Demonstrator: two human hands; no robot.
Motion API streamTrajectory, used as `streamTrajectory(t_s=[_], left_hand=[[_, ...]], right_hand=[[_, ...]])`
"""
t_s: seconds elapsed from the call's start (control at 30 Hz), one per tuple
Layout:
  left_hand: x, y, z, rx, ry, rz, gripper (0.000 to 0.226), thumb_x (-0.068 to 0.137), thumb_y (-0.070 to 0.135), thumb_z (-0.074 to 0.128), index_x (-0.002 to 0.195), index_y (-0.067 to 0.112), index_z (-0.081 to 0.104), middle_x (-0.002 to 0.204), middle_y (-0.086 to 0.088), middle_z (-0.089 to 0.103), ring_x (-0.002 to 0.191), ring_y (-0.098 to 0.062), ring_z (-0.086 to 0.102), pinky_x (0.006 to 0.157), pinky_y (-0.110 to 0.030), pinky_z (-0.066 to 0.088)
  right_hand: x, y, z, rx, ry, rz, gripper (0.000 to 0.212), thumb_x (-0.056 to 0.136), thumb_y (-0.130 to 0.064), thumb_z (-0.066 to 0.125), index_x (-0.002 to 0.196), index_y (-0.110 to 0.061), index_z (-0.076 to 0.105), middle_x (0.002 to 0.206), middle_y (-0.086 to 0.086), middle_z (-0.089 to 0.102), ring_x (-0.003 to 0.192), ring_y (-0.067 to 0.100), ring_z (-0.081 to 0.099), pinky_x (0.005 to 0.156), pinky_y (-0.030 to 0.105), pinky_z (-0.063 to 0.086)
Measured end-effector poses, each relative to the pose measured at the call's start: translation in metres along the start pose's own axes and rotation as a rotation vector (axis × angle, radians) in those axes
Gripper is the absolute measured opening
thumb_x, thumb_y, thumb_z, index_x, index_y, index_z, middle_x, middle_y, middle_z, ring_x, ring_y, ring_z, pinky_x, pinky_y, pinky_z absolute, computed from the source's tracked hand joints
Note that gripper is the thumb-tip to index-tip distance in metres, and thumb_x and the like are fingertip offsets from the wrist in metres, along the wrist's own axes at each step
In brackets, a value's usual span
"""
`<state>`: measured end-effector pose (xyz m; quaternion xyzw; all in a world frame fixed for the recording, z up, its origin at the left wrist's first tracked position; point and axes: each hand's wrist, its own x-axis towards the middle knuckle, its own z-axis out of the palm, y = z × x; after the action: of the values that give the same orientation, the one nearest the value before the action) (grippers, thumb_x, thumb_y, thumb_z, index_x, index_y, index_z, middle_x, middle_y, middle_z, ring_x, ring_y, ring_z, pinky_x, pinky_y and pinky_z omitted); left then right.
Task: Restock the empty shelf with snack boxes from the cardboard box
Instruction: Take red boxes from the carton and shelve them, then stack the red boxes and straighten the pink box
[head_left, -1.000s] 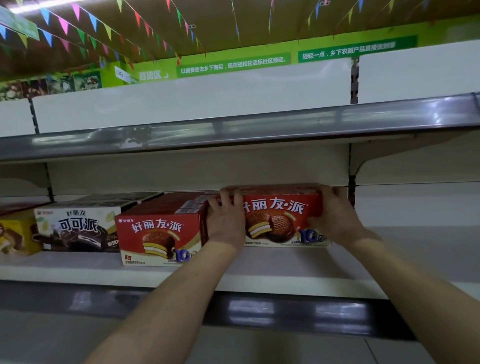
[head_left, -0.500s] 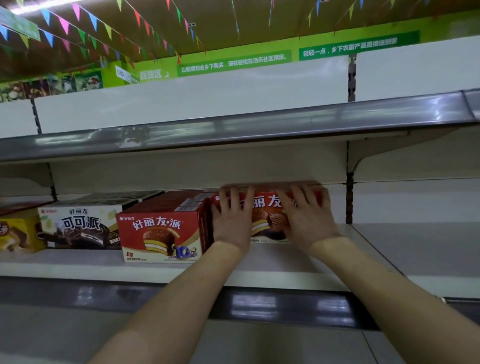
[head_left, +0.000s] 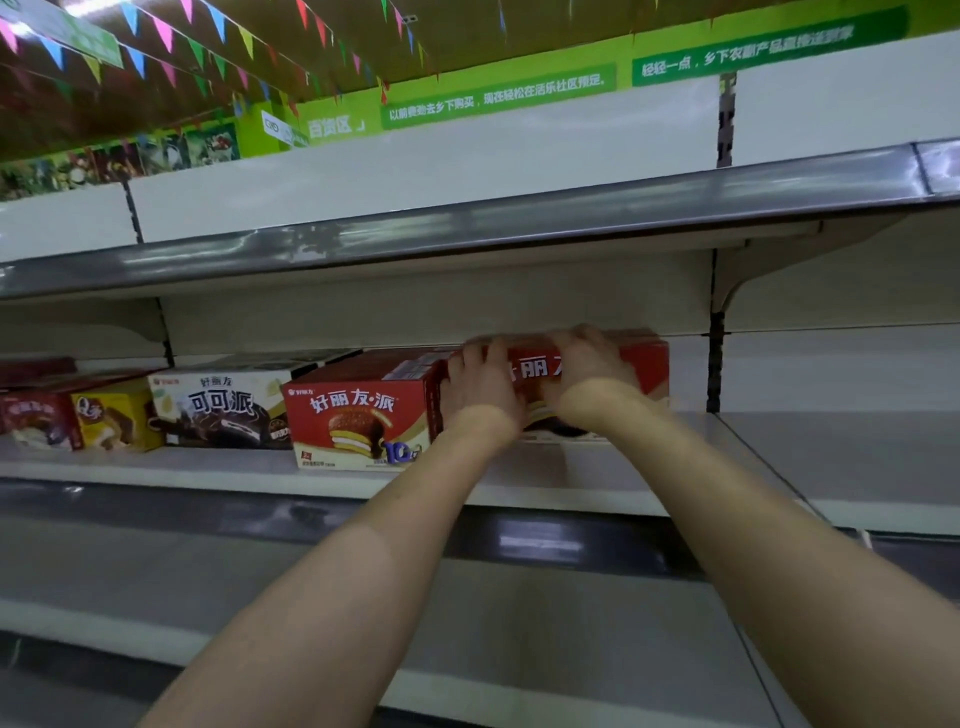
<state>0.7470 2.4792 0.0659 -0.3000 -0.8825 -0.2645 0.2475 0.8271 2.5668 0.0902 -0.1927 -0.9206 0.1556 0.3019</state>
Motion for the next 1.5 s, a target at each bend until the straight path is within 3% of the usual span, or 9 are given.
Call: streamTrajectory(t_s=[0.2,0.37,0.57,0.7,0.9,1.07,1.27,1.4,1.5], left_hand=[[-0.051,-0.028,-0.042,-0.841,0.318,-0.405,0.016,0.089,0.008,0.061,0.103,0.016,0.06,0.098,-0.009,0.067,0.097,-0.03,0.065,0.09,-0.041,0.052],[-0.124,-0.091,-0.063,-1.164,0.384,-0.758,0.017,0.095,0.005,0.053,0.111,0.011,0.058,0.1,-0.014,0.065,0.074,-0.019,0.059,0.068,-0.035,0.053],[-0.227,-0.172,-0.084,-1.189,0.491,-1.07,0.017,0.098,0.006,0.049,0.111,0.016,0.052,0.104,-0.012,0.06,0.086,-0.024,0.058,0.073,-0.036,0.051],[-0.294,-0.231,-0.107,-1.136,0.608,-1.223,0.02,0.095,0.005,0.051,0.111,0.016,0.055,0.095,-0.008,0.059,0.079,-0.02,0.057,0.067,-0.033,0.051],[-0.376,-0.312,-0.168,-1.09,0.73,-1.355,0.024,0.093,0.004,0.052,0.113,0.015,0.057,0.082,-0.006,0.057,0.066,-0.016,0.051,0.06,-0.029,0.045],[-0.434,-0.38,-0.231,-1.019,0.872,-1.417,0.026,0.092,0.004,0.052,0.114,0.016,0.059,0.086,-0.006,0.061,0.07,-0.017,0.055,0.067,-0.033,0.05],[-0.498,-0.44,-0.302,-0.881,1.044,-1.484,0.026,0.094,0.007,0.055,0.116,0.018,0.059,0.096,-0.004,0.064,0.083,-0.017,0.062,0.079,-0.035,0.055],[-0.539,-0.472,-0.344,-0.789,1.232,-1.526,0.026,0.092,0.005,0.055,0.114,0.018,0.06,0.087,-0.004,0.063,0.074,-0.015,0.059,0.064,-0.029,0.051],[-0.565,-0.495,-0.368,-0.748,1.323,-1.568,0.026,0.093,0.004,0.054,0.114,0.018,0.058,0.087,-0.006,0.063,0.073,-0.018,0.058,0.069,-0.032,0.053]], right_hand=[[-0.053,-0.06,0.035,0.891,0.153,0.143,0.027,0.087,-0.011,0.056,0.112,-0.016,0.065,0.112,0.006,0.065,0.106,0.021,0.059,0.096,0.033,0.047],[-0.122,-0.115,0.076,1.121,-0.073,0.161,0.018,0.093,-0.009,0.054,0.099,-0.025,0.06,0.094,-0.012,0.059,0.087,0.003,0.054,0.067,0.007,0.037],[-0.207,-0.184,0.128,1.121,-0.362,0.153,0.02,0.094,-0.005,0.051,0.099,-0.021,0.062,0.084,-0.013,0.058,0.067,-0.006,0.056,0.052,0.001,0.039],[-0.263,-0.228,0.17,1.071,-0.518,0.146,0.019,0.093,-0.009,0.053,0.097,-0.023,0.065,0.09,-0.01,0.063,0.084,0.005,0.059,0.07,0.011,0.042],[-0.328,-0.327,0.21,1.025,-0.682,0.051,0.018,0.092,-0.01,0.054,0.095,-0.024,0.064,0.092,-0.006,0.064,0.087,0.007,0.059,0.07,0.012,0.042],[-0.391,-0.41,0.24,1.002,-0.866,-0.034,0.018,0.095,-0.015,0.053,0.104,-0.025,0.065,0.099,-0.011,0.063,0.092,0.003,0.058,0.069,0.011,0.041],[-0.453,-0.504,0.262,0.969,-1.063,-0.14,0.019,0.094,-0.013,0.054,0.108,-0.022,0.065,0.107,-0.004,0.064,0.104,0.011,0.059,0.094,0.03,0.049],[-0.492,-0.561,0.278,0.984,-1.215,-0.228,0.017,0.095,-0.014,0.054,0.106,-0.023,0.064,0.104,-0.005,0.064,0.1,0.01,0.061,0.081,0.021,0.049],[-0.518,-0.597,0.292,0.983,-1.337,-0.294,0.015,0.096,-0.014,0.054,0.103,-0.024,0.063,0.095,-0.008,0.063,0.09,0.006,0.061,0.07,0.014,0.047]])
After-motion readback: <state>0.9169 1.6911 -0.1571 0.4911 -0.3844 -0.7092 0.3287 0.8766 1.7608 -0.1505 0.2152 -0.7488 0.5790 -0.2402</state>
